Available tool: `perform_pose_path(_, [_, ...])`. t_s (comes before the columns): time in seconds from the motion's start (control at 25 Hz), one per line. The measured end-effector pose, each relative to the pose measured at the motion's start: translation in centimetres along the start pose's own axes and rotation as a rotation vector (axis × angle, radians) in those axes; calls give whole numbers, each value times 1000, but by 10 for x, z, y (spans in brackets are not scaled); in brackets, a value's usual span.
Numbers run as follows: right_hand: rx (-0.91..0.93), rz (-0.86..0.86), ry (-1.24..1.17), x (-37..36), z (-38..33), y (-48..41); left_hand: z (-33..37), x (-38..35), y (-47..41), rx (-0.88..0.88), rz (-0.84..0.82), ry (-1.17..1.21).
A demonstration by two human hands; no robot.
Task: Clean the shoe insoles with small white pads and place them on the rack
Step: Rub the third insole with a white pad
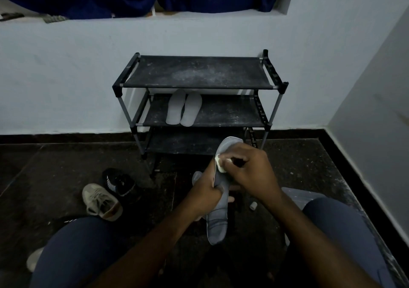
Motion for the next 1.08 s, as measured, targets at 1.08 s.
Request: perform_pose_path(1.08, [-177, 180, 31, 8, 11, -1, 5, 0, 3, 9, -31, 133])
Point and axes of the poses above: each hand's wrist, its own y-axis away from the middle knuckle, its own x-axis out of the back of the hand, z = x × y, the point moved 3 cm from there along -y, towards the middle knuckle
